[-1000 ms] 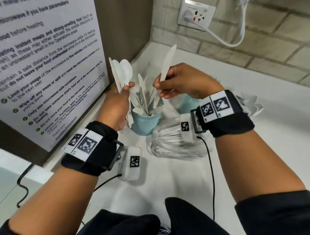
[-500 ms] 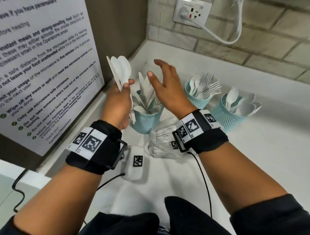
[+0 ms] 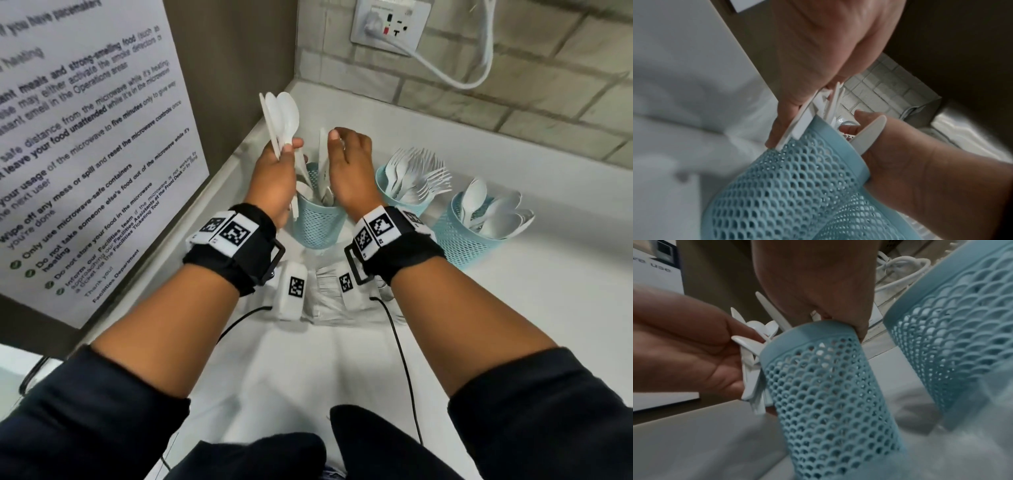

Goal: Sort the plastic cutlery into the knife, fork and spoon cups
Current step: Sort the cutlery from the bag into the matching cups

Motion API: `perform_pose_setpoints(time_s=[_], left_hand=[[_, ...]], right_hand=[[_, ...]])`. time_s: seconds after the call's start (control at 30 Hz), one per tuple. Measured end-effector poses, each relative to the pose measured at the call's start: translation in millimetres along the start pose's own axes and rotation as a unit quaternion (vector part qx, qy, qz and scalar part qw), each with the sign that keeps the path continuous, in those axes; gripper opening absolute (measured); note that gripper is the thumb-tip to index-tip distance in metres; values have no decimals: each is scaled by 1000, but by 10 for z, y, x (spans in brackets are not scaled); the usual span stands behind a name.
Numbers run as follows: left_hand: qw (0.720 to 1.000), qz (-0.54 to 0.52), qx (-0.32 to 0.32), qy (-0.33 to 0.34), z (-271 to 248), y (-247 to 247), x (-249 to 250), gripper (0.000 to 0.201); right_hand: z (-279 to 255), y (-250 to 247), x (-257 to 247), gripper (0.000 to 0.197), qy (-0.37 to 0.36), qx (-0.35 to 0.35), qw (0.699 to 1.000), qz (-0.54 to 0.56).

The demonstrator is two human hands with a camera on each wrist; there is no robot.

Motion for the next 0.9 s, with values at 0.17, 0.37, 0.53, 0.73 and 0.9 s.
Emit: perform_pose_setpoints(time_s=[0.17,0.37,0.53,0.73,0.9], left_hand=[[1000,1,-14,-9,136,84,24,25],[999,11,-32,-8,217,109,48,26],[998,25,-54,-7,241,88,59,27],[994,79,-3,80,224,-35,290,27],[995,21,-77,59,73,21,409,25]], right_hand=[[138,-32,66,37,14,29,999,13],[213,-8,107,36,8,41,999,0],[227,-59,98,36,8,47,999,5],[252,-363,-3,33,-30,136,990,10],[256,-558,-248,39,-32,60,987,148]])
Point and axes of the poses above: each hand's wrist, its own z-axis towards the middle knuckle, its own y-axis out of the palm, x = y × z, the point moved 4 cm from there along z, towards the middle knuckle, and after that the axes turned 10 degrees about -z, right-handed, at the moved point
